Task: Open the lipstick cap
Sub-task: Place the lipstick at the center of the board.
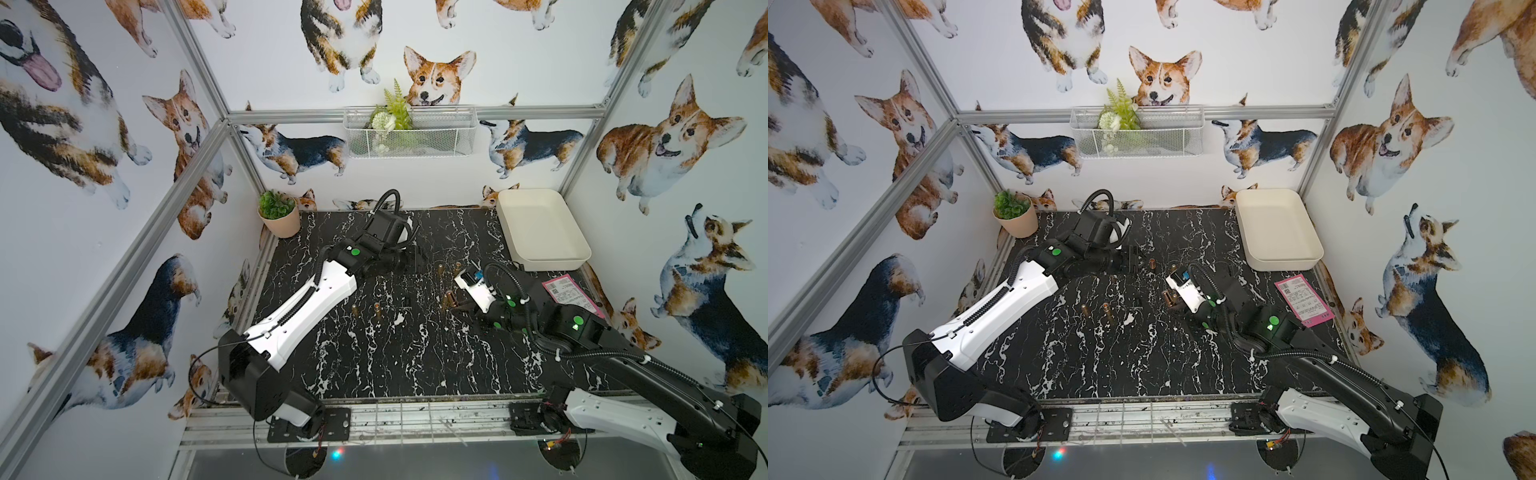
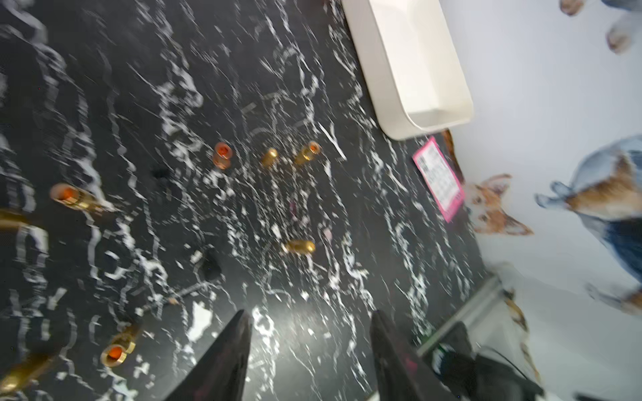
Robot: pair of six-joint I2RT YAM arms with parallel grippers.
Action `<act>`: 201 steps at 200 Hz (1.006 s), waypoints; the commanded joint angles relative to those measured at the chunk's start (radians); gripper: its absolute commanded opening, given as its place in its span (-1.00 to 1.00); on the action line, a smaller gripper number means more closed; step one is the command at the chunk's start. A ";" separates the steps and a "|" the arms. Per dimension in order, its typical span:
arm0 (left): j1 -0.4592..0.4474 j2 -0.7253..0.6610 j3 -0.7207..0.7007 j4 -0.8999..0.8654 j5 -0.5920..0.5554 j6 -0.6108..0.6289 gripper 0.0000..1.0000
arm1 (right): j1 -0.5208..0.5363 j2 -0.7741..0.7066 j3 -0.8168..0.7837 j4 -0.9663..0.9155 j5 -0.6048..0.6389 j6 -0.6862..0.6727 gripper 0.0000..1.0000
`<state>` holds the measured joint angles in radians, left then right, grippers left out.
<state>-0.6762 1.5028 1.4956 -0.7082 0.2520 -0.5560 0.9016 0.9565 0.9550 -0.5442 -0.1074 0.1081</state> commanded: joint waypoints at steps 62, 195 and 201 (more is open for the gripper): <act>-0.027 0.008 0.106 -0.276 0.245 0.058 0.11 | 0.000 0.157 0.113 0.015 -0.032 -0.059 -0.83; -0.039 0.018 0.089 -0.295 0.268 0.090 -0.01 | -0.001 0.257 0.158 0.043 -0.085 -0.061 -0.83; -0.038 0.021 0.090 -0.296 0.267 0.091 -0.02 | 0.000 0.257 0.159 0.043 -0.086 -0.061 -0.83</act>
<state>-0.7136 1.5143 1.5829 -0.9932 0.5026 -0.4782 0.9012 1.2098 1.1007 -0.5358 -0.1692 0.0601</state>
